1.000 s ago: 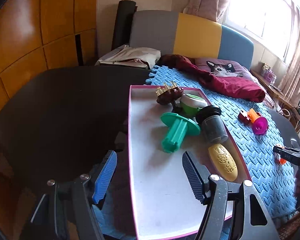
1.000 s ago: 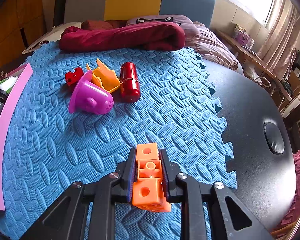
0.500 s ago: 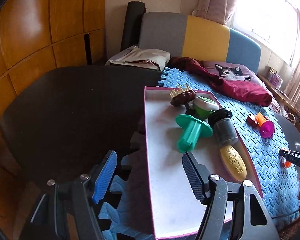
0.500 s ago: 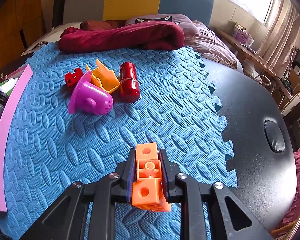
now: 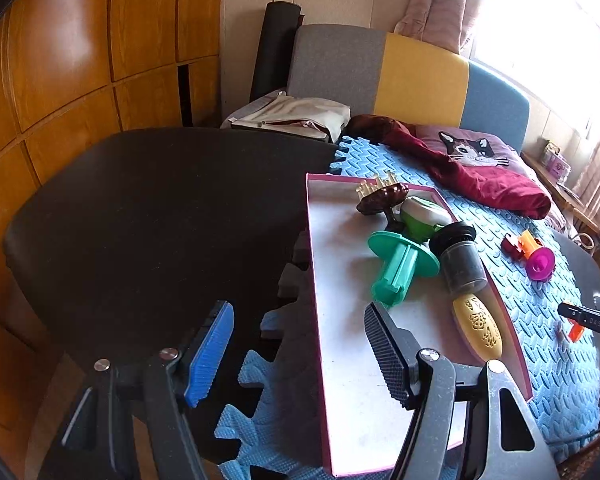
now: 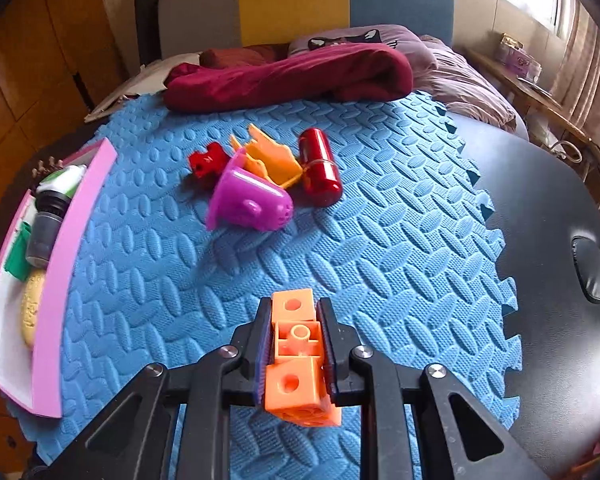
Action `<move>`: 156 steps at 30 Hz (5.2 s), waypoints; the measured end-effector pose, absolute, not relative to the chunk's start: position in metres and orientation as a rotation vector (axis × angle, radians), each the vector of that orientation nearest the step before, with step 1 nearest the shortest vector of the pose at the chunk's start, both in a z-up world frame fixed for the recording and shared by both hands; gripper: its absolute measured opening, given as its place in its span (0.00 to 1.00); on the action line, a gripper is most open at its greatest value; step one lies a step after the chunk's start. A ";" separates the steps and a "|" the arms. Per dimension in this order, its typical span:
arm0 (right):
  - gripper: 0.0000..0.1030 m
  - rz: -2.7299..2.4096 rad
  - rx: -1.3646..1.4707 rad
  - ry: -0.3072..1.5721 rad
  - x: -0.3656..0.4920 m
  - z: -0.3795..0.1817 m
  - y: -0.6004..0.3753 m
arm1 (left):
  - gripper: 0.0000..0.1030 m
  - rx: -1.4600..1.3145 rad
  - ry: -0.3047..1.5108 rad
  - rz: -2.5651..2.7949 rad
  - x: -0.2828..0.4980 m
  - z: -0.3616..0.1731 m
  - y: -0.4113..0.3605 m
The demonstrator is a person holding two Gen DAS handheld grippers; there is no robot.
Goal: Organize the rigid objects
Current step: 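Carry the orange cube block toward the tray with the right gripper, then lower the orange cube block into the tray and open the right gripper, then move both tools back toward the remaining toys on the mat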
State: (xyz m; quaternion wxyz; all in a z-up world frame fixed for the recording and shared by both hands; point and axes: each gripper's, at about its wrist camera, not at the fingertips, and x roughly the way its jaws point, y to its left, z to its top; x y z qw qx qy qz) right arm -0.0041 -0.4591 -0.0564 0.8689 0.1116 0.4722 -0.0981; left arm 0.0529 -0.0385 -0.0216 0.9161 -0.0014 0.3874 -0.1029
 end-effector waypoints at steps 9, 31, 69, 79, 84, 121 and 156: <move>0.20 -0.045 0.190 0.871 -0.002 -0.007 -0.391 | 0.67 -0.016 0.800 -0.210 0.053 -0.023 -0.034; 0.20 0.321 -0.015 1.036 0.084 -0.042 -0.190 | 0.67 -0.075 0.810 -0.157 0.063 -0.030 -0.001; 0.35 0.193 0.060 0.805 0.054 -0.013 -0.224 | 0.68 -0.007 0.795 -0.206 0.047 -0.021 -0.026; 0.36 0.130 0.092 0.767 0.040 0.000 -0.264 | 0.71 0.012 0.793 -0.210 0.047 -0.020 -0.032; 0.36 0.038 0.114 0.752 0.032 0.006 -0.304 | 0.71 0.007 0.795 -0.218 0.048 -0.021 -0.035; 0.38 -0.518 0.764 0.674 -0.034 -0.032 -0.565 | 0.54 0.206 0.870 -0.776 0.064 -0.016 -0.308; 0.41 -0.433 0.733 0.730 -0.023 -0.035 -0.550 | 0.15 0.237 0.944 -0.828 0.064 -0.060 -0.334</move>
